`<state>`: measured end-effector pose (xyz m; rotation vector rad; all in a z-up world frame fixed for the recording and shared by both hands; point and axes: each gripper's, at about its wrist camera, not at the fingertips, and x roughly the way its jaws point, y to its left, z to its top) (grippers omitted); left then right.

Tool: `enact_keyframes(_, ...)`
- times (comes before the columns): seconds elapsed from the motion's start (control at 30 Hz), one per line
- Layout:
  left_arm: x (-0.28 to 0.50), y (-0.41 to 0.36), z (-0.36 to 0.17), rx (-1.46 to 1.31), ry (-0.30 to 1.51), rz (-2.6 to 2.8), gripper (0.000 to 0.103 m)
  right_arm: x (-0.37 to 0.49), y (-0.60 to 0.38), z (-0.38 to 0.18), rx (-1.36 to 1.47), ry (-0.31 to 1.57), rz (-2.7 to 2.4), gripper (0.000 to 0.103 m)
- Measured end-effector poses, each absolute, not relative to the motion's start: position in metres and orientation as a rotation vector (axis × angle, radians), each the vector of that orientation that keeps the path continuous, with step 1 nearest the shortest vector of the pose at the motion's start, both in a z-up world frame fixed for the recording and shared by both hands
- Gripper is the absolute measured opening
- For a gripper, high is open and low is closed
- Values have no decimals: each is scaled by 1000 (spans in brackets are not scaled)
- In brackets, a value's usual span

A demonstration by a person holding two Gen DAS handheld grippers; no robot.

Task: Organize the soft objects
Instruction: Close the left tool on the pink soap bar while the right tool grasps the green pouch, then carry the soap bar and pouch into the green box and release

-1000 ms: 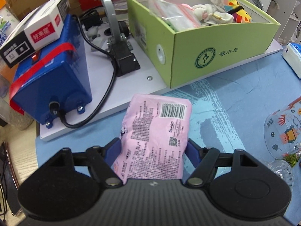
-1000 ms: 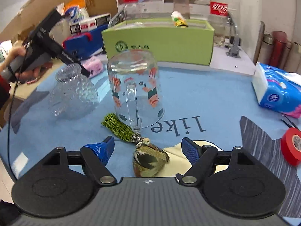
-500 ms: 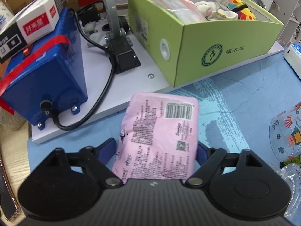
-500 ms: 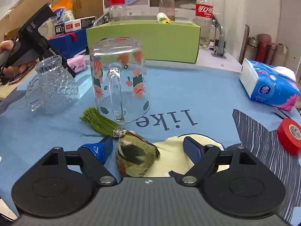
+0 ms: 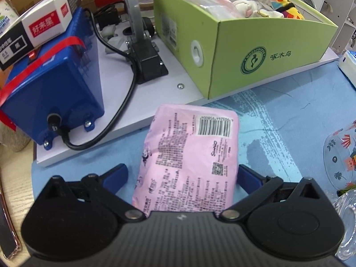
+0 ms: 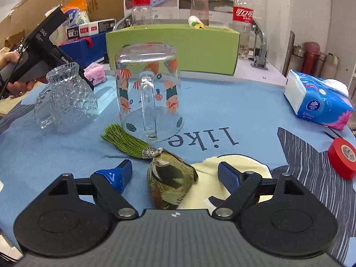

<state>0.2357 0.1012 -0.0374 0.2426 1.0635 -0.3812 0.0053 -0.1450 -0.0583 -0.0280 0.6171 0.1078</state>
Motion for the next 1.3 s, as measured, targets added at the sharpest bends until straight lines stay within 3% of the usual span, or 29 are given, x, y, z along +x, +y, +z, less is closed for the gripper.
enact_keyframes(0.07, 237, 102, -37, 234, 1062, -382, 99, 5, -145, -58, -23, 613, 101, 72)
enact_keyframes(0.13, 238, 104, -34, 219, 1057, -380, 88, 5, -142, -56, -17, 624, 83, 71)
enact_keyframes(0.17, 236, 105, -29, 203, 1054, -389, 70, 5, -141, -55, -16, 627, 85, 65)
enact_keyframes(0.2, 234, 106, -26, 205, 1058, -381, 67, 3, -141, -54, -12, 628, 92, 61)
enact_keyframes(0.23, 232, 106, -26, 205, 1069, -370, 66, 0, -141, -52, -7, 623, 91, 39)
enact_keyframes(0.27, 229, 105, -25, 207, 1064, -363, 65, -2, -143, -51, 5, 620, 91, 23)
enact_keyframes(0.43, 216, 116, -18, 169, 1085, -327, 63, -15, -149, -42, 36, 610, 119, 20)
enact_keyframes(0.8, 185, 121, 43, 234, 952, -309, 63, 4, -185, 53, 82, 382, 203, 20)
enact_keyframes(1.03, 202, 105, 71, 238, 910, -312, 63, 60, -185, 103, 20, 295, 242, 20)
enact_keyframes(1.3, 264, 63, 119, 192, 836, -353, 63, 163, -183, 132, 63, 328, 287, 21)
